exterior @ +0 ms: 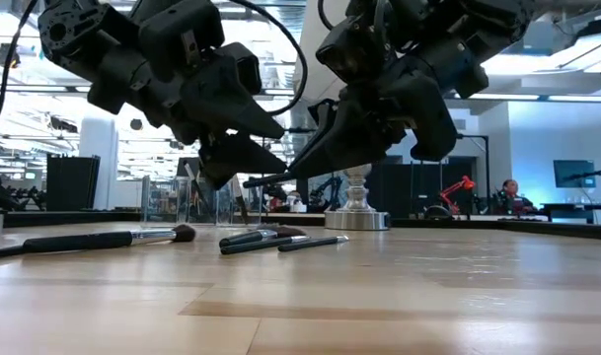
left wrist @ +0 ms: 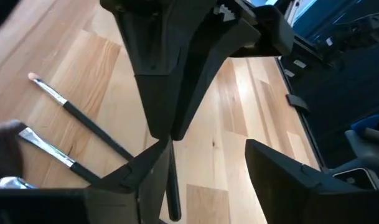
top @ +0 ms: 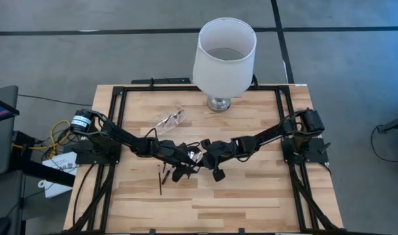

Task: Put items in baskets/containers
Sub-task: Put the black powder brush into the transparent organizer, then put the black eyeshadow brush into the transparent organizer

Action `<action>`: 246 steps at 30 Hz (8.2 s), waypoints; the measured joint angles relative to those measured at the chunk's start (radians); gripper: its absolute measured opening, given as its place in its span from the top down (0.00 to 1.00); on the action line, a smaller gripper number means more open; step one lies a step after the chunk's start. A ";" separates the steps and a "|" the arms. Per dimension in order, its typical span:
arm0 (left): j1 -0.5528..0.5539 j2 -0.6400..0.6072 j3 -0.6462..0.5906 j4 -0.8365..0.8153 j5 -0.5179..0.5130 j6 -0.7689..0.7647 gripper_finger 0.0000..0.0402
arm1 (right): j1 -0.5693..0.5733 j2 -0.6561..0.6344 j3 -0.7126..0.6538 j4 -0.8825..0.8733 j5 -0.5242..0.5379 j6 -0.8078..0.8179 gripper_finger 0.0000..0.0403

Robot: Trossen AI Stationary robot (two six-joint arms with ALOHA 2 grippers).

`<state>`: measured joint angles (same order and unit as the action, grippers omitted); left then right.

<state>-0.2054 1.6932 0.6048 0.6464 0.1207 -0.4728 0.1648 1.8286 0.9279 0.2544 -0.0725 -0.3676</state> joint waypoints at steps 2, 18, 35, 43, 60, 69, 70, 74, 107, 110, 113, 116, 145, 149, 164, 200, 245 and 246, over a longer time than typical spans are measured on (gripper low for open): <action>0.000 0.000 0.000 -0.002 -0.001 0.000 0.49 | 0.001 0.000 0.000 -0.005 0.001 0.000 0.95; 0.010 0.000 0.000 -0.060 -0.061 -0.004 0.54 | 0.003 -0.001 0.000 -0.012 0.023 0.001 0.97; 0.010 0.000 0.000 -0.061 -0.093 -0.030 0.89 | 0.003 -0.002 0.000 0.042 0.035 0.001 0.94; 0.011 0.000 0.000 -0.063 -0.094 -0.030 0.92 | 0.003 -0.002 0.001 0.042 0.077 -0.003 0.95; 0.105 -0.244 -0.001 -0.055 -0.094 0.171 0.95 | 0.122 -0.372 0.196 -0.267 0.394 0.000 0.75; 0.143 -0.532 -0.035 -0.107 -0.132 0.420 0.95 | 0.152 -0.620 0.061 -0.343 0.415 0.031 0.76; 0.143 -0.541 -0.052 -0.096 -0.132 0.443 0.95 | 0.134 -0.617 0.011 -0.285 0.414 0.023 0.76; 0.140 -0.543 -0.113 -0.010 -0.139 0.476 0.94 | 0.028 -0.545 -0.173 0.152 0.395 -0.019 0.76; 0.140 -0.539 -0.142 0.044 -0.104 0.496 0.94 | -0.224 -0.167 0.010 0.647 -0.350 0.167 0.85; 0.138 -0.539 -0.142 0.046 -0.102 0.523 0.94 | -0.224 -0.167 0.010 0.643 -0.350 0.168 0.90; 0.126 -0.539 -0.142 0.051 -0.109 0.539 0.94 | -0.224 -0.167 0.010 0.650 -0.349 0.164 0.95; 0.114 -0.539 -0.142 0.055 -0.115 0.543 0.94 | -0.224 -0.167 0.010 0.651 -0.350 0.159 0.97; 0.105 -0.713 -0.142 -0.090 -0.378 0.547 0.70 | -0.050 -0.320 0.009 0.261 0.323 0.075 0.98; 0.105 -0.822 -0.140 -0.334 -0.316 0.526 0.74 | -0.026 -0.336 0.010 0.274 0.451 0.124 0.98; -0.082 -0.849 -0.225 -0.447 -0.145 0.490 0.99 | -0.138 0.127 0.385 0.342 0.397 0.132 0.98; -0.417 -0.863 -0.225 -0.452 -0.252 0.499 0.99 | -0.266 0.486 0.803 0.008 0.280 0.218 0.84; -0.141 -0.521 -0.224 -0.270 -0.360 0.279 0.64 | -0.138 -0.546 0.119 -0.618 0.014 0.182 0.79; -0.141 -0.521 -0.224 -0.270 -0.375 0.269 0.64 | -0.145 -0.568 0.035 -0.494 0.000 0.180 0.79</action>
<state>-0.3462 1.1717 0.3805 0.3763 -0.2544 -0.2034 0.0195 1.2610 0.9625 -0.2392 -0.0725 -0.1876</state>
